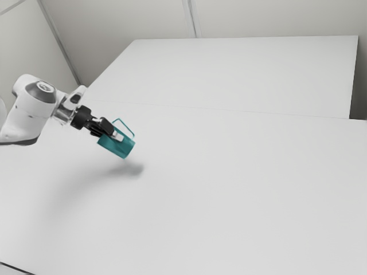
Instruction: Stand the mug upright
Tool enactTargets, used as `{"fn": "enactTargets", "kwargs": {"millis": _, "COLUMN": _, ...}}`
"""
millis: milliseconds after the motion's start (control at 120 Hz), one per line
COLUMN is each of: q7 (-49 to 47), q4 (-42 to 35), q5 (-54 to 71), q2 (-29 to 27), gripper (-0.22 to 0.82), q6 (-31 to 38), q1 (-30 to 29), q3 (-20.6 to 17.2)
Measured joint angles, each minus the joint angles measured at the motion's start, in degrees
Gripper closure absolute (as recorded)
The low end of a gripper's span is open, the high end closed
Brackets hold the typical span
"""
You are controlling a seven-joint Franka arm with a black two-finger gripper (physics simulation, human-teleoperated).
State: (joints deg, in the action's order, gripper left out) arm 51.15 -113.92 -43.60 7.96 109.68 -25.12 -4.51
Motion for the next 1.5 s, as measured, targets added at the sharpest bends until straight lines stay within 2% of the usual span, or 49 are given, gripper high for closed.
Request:
{"fn": "enactTargets", "kwargs": {"millis": 183, "q7": -6.89, "q4": 3.72, "q5": 12.53, "q2": -1.22, "gripper": 0.78, "q6": -1.02, "q1": 0.62, "q3": -4.46}}
{"fn": "enactTargets", "kwargs": {"millis": 433, "q7": -17.33, "q4": 4.08, "q5": 27.06, "q2": -4.10, "gripper": 0.78, "q6": -1.03, "q1": 1.60, "q3": -9.50}}
{"fn": "enactTargets", "kwargs": {"millis": 633, "q7": -25.65, "q4": 2.78, "q5": 34.39, "q2": -5.21, "gripper": 0.78, "q6": 0.12, "q1": 4.50, "q3": -10.82}}
{"fn": "enactTargets", "kwargs": {"millis": 967, "q7": -37.85, "q4": -4.16, "q5": 40.36, "q2": -7.97, "gripper": 0.78, "q6": 5.35, "q1": 3.51, "q3": -14.52}}
{"fn": "enactTargets", "kwargs": {"millis": 1275, "q7": -46.89, "q4": -5.21, "q5": 42.85, "q2": -7.62, "gripper": 0.78, "q6": 8.99, "q1": 5.76, "q3": -14.85}}
{"fn": "enactTargets", "kwargs": {"millis": 1383, "q7": -49.33, "q4": -5.24, "q5": 42.99, "q2": -7.39, "gripper": 0.78, "q6": 9.75, "q1": 9.30, "q3": -12.21}}
{"fn": "enactTargets", "kwargs": {"millis": 1500, "q7": -51.82, "q4": -6.38, "q5": 43.18, "q2": -7.28, "gripper": 0.78, "q6": 10.72, "q1": 11.14, "q3": -11.41}}
